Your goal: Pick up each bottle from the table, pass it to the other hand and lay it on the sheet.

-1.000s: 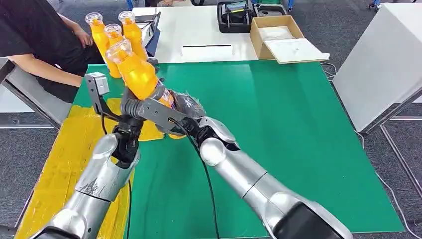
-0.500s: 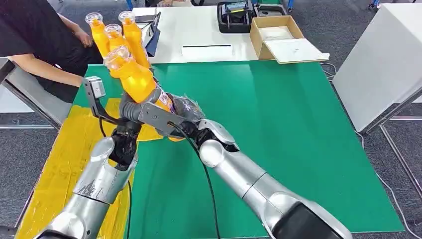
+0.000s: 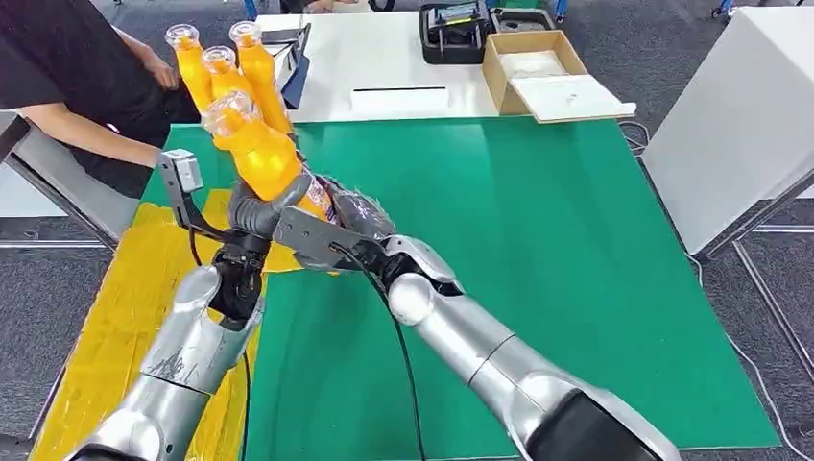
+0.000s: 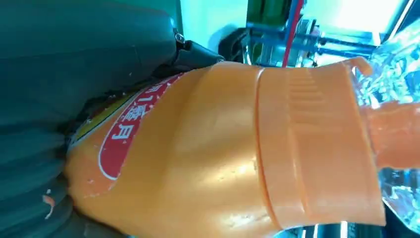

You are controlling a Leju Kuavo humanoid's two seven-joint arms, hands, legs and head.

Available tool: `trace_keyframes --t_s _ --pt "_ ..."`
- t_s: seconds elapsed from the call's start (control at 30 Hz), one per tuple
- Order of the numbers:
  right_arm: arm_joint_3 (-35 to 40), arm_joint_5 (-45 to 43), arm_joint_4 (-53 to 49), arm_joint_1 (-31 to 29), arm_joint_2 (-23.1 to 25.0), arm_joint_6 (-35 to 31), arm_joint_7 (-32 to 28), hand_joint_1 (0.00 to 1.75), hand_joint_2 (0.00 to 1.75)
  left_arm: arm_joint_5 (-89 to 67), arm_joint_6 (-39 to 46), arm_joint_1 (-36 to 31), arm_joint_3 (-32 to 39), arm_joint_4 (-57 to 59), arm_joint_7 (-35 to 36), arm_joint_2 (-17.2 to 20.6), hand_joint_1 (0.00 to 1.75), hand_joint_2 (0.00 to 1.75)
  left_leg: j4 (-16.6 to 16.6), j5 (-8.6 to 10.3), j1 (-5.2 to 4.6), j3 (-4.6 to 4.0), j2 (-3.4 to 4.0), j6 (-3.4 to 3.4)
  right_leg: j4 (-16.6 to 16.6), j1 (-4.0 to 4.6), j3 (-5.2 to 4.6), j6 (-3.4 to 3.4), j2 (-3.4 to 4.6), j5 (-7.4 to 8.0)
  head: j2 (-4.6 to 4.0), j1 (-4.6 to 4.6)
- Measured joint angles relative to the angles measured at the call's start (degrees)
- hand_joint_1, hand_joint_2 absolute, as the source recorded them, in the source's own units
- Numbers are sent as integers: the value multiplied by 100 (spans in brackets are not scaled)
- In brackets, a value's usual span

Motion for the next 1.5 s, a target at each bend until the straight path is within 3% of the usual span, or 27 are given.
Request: trace_keyframes --t_s 0.13,0.27,0.47,0.7,0.93,1.23,1.5 --pt "-81 -9 7 39 -54 15 -44 0 0 -69 59 -9 2 -39 -35 15 175 175 0 0 -1 0 -2 0 0 -1 0 0 -1 0 0 2" --pt "-311 -31 -59 145 -219 -190 -46 0 0 -729 637 66 64 -147 -315 68 175 175 1 0 0 0 -4 0 -1 -1 0 0 -2 0 0 0" --pt "-1419 183 -825 733 -1374 -177 -194 0 0 -1979 1384 503 521 -507 -703 391 175 175 3 -1 -4 -6 -16 1 -2 -3 2 1 -21 -1 0 2" --pt "-2816 334 -1783 1726 -2264 232 -397 0 0 -5142 3280 617 802 -593 -844 791 175 175 8 -3 -3 -11 -19 4 -3 -4 0 4 -21 -2 0 0" --pt "-3440 407 -2339 2390 -2483 411 -509 0 0 -7070 4121 346 416 582 -776 1302 175 175 5 -5 1 -4 8 5 -2 0 -1 -4 2 4 0 -2" --pt "-3519 363 -2334 2336 -2529 477 -583 0 0 -7624 4426 237 24 1487 -592 1502 175 175 5 -1 2 -5 6 2 -1 3 0 -8 1 7 0 0" --pt "-3423 147 -1913 1751 -2511 682 -754 0 0 -7732 4420 354 -345 2303 -544 1488 175 175 5 -2 -2 -8 6 3 -2 -1 -1 -8 1 7 0 0"
